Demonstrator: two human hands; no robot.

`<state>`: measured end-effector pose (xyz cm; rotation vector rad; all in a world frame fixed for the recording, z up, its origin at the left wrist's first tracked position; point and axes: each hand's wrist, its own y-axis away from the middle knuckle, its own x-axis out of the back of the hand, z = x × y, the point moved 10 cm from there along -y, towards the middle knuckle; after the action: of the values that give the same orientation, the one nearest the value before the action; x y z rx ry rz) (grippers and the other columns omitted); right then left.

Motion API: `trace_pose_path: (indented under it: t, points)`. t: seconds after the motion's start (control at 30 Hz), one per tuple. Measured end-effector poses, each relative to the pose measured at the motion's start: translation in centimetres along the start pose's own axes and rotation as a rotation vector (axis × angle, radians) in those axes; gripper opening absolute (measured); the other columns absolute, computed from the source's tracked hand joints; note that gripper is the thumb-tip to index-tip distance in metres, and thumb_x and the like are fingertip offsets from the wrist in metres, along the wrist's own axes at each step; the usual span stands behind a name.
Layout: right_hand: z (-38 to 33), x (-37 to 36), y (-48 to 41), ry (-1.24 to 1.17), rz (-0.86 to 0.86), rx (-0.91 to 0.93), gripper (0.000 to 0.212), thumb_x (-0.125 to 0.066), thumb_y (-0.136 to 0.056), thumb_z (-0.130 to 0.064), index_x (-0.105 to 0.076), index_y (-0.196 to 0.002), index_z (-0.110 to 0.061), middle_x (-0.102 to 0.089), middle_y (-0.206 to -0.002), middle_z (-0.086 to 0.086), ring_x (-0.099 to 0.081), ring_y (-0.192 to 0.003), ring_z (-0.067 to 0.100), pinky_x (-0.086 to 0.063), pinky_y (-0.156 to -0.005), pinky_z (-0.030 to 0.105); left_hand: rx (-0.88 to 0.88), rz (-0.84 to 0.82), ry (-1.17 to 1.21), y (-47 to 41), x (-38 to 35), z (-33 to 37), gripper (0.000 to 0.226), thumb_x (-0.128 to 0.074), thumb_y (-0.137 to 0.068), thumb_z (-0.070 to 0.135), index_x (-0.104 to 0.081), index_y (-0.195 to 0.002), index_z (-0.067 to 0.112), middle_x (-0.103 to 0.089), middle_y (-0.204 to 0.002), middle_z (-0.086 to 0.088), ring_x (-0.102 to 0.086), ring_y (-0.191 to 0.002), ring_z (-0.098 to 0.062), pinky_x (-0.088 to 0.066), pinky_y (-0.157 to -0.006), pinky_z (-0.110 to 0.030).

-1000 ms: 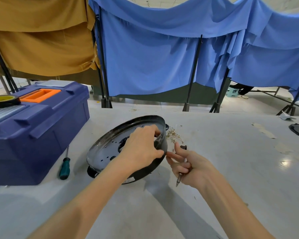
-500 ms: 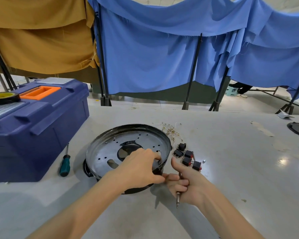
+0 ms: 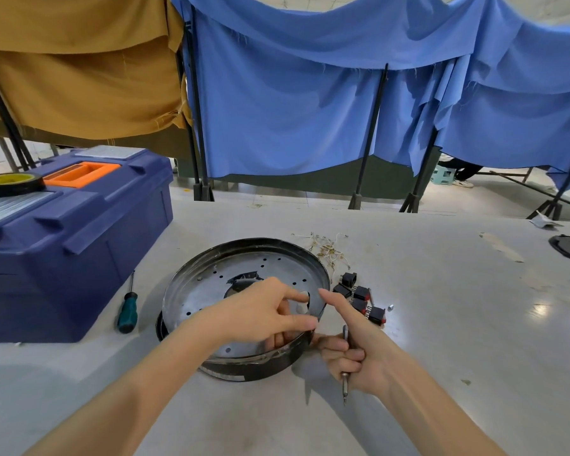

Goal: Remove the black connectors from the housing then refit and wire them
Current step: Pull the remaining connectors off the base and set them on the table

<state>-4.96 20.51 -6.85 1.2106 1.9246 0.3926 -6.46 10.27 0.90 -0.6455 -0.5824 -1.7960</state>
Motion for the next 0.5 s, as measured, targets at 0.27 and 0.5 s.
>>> trace_pose_path:
  t: [0.27, 0.5]
  points:
    - [0.7, -0.2, 0.7, 0.014, -0.006, -0.053, 0.057, -0.085, -0.053, -0.049, -0.040, -0.071, -0.018, -0.026, -0.045, -0.002, -0.016, -0.030, 0.008, -0.013, -0.027, 0.016, 0.010, 0.212, -0.217, -0.4, 2.7, -1.1, 0.096, -0.077, -0.069, 0.055, -0.032, -0.148, 0.026, -0.039, -0.145, 0.004, -0.036, -0.135, -0.013, -0.030, -0.111, -0.030]
    - [1.3, -0.1, 1.1, -0.115, 0.006, -0.042, 0.055, -0.086, -0.053, -0.043, -0.042, -0.072, -0.016, -0.027, -0.046, -0.001, -0.017, -0.028, 0.008, -0.015, -0.026, 0.015, 0.076, 0.111, -0.254, -0.6, 0.6, -2.5, 0.099, -0.072, -0.072, 0.058, -0.024, -0.151, 0.023, -0.029, -0.156, -0.001, -0.022, -0.145, -0.018, -0.024, -0.117, -0.040]
